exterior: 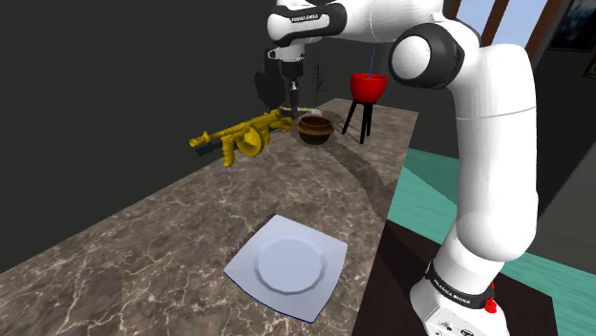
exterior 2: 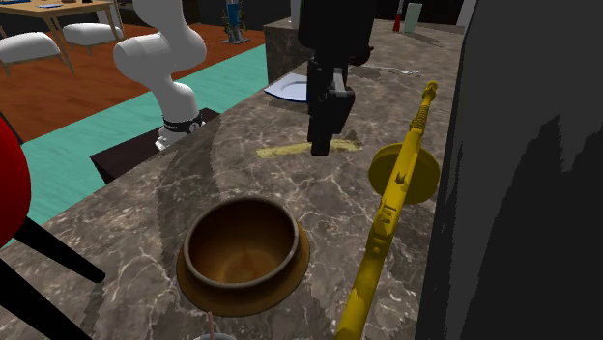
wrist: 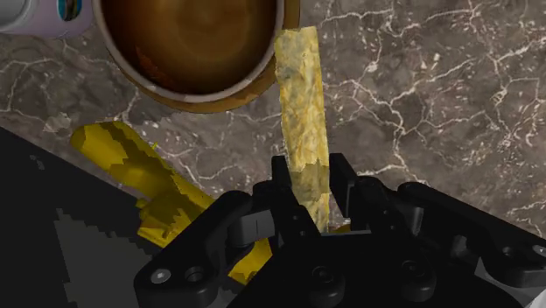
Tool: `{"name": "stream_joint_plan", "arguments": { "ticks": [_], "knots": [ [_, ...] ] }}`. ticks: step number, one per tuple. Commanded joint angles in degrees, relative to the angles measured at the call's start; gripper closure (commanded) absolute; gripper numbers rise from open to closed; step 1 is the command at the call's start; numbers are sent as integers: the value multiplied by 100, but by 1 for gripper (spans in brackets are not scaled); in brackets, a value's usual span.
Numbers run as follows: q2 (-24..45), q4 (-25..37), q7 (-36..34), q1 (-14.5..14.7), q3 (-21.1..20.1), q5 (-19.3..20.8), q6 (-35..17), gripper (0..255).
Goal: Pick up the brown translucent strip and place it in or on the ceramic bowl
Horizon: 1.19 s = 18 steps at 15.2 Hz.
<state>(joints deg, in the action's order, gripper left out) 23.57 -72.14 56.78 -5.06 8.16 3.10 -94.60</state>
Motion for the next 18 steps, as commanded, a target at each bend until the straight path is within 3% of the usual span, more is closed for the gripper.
{"name": "stream_joint_plan", "arguments": {
  "ticks": [1, 8, 18],
  "knots": [
    [76, 133, 258, -190, 69, -36, 34, 255],
    [470, 726, 1154, -904, 291, -193, 154, 255],
    [349, -236, 1086, -855, 282, -165, -684, 255]
  ]
}}
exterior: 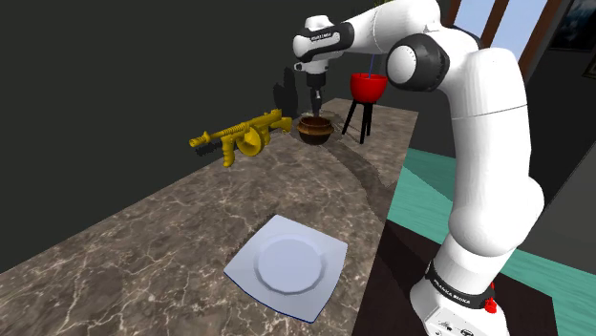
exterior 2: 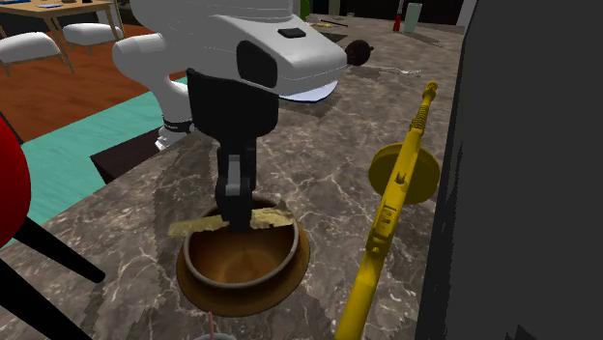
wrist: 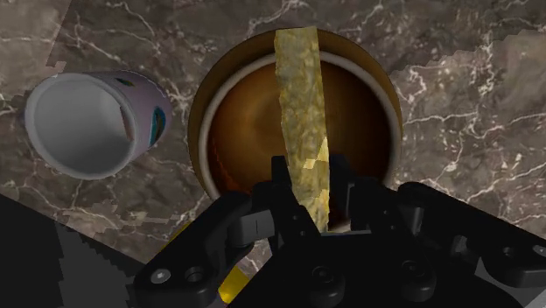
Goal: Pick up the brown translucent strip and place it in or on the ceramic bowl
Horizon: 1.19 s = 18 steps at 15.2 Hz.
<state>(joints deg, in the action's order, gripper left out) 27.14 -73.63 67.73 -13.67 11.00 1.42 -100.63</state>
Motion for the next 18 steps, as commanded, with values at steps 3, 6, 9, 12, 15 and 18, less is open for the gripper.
{"name": "stream_joint_plan", "arguments": {
  "ticks": [3, 6, 9, 12, 15, 18],
  "knots": [
    [-6, -315, -26, 14, -4, 5, -310, 255],
    [-3, -382, -31, 16, -5, 5, -380, 255],
    [-3, -382, -31, 16, -5, 5, -380, 255],
    [-3, -382, -31, 16, -6, 5, -380, 255],
    [-19, -413, -29, 15, -4, 7, -396, 0],
    [-3, -382, -31, 16, -6, 5, -380, 0]
  ]
}}
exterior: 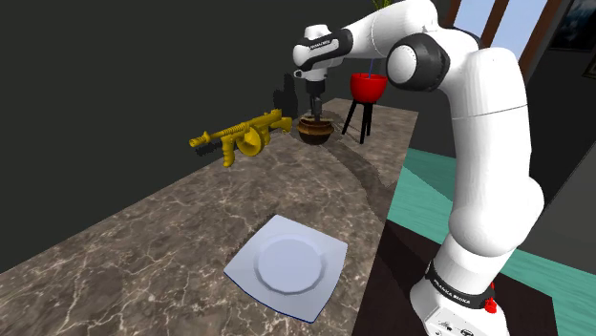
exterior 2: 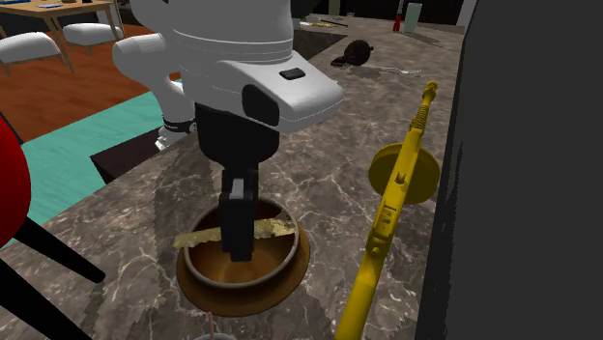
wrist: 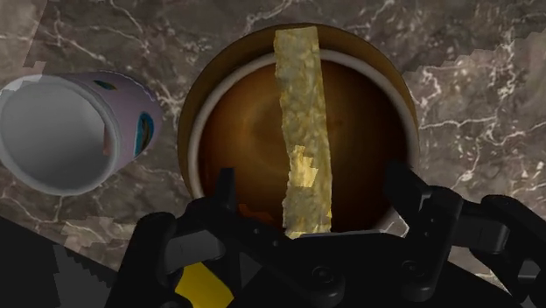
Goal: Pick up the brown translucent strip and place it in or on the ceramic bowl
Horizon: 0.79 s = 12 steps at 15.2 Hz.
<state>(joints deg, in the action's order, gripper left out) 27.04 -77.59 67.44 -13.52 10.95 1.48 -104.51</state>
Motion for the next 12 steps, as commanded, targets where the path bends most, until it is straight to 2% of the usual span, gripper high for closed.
{"name": "stream_joint_plan", "arguments": {
  "ticks": [1, 4, 12],
  "knots": [
    [0, 196, -1, 5, -2, 0, 197, 0],
    [38, 791, 7, 6, -5, -8, 755, 0],
    [38, 791, 7, 6, -5, -8, 755, 0]
  ]
}}
